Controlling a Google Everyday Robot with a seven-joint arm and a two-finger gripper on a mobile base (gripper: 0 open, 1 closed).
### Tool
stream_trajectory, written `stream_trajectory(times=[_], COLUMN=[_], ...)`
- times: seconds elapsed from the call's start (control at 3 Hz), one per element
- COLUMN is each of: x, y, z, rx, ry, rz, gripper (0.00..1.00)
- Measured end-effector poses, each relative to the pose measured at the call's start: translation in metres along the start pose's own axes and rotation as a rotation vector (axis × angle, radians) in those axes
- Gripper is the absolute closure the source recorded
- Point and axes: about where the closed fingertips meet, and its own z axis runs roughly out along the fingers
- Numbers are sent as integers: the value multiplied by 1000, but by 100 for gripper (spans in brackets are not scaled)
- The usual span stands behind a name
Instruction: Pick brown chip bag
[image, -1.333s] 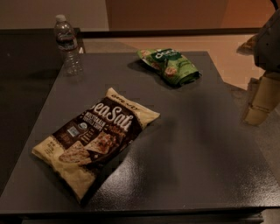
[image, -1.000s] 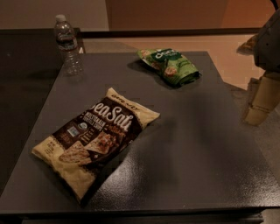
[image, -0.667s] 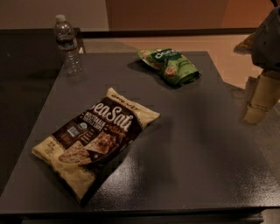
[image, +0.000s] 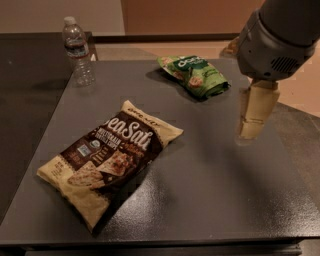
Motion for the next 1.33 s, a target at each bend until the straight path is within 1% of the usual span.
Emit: stream_trajectory(times=[0.33,0.67,1.0,1.33], x=[-46,-85,-125,-158], y=[-1,3,13,19], z=[24,56,89,115], rx=[16,-4,-66,-130], ry=[17,34,32,11], rz=[-143,-286,-429,-517], gripper=[0,0,0,0])
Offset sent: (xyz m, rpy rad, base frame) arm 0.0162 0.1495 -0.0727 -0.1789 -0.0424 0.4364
